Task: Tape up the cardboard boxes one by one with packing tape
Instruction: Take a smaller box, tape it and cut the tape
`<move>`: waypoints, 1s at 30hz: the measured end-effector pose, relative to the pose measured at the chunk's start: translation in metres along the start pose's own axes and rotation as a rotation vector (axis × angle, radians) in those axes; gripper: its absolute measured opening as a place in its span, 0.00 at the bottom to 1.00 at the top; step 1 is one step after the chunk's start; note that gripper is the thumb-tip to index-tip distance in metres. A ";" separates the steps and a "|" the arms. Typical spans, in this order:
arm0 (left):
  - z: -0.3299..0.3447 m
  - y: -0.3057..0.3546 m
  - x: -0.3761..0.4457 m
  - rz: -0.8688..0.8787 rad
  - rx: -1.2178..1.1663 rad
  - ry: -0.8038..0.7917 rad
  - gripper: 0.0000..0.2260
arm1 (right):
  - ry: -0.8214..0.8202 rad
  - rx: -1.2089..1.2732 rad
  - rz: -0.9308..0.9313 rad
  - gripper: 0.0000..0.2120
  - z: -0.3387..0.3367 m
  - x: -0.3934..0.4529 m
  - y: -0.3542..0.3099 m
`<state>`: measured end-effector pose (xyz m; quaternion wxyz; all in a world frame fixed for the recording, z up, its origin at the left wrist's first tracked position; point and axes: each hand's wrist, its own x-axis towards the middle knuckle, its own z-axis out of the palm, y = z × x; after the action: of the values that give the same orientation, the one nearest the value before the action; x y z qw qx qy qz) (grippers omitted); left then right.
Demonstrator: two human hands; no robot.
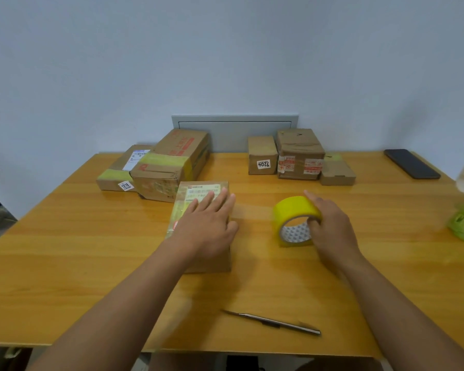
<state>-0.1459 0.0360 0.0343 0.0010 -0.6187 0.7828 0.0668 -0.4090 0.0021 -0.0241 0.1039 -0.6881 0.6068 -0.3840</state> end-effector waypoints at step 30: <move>0.000 -0.001 -0.001 -0.045 -0.013 -0.019 0.26 | -0.737 -0.244 -0.448 0.12 0.004 -0.109 -0.069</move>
<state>-0.1451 0.0367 0.0346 0.0059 -0.6353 0.7683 0.0779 -0.3510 0.1177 -0.0287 0.1457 -0.9007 0.4060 -0.0518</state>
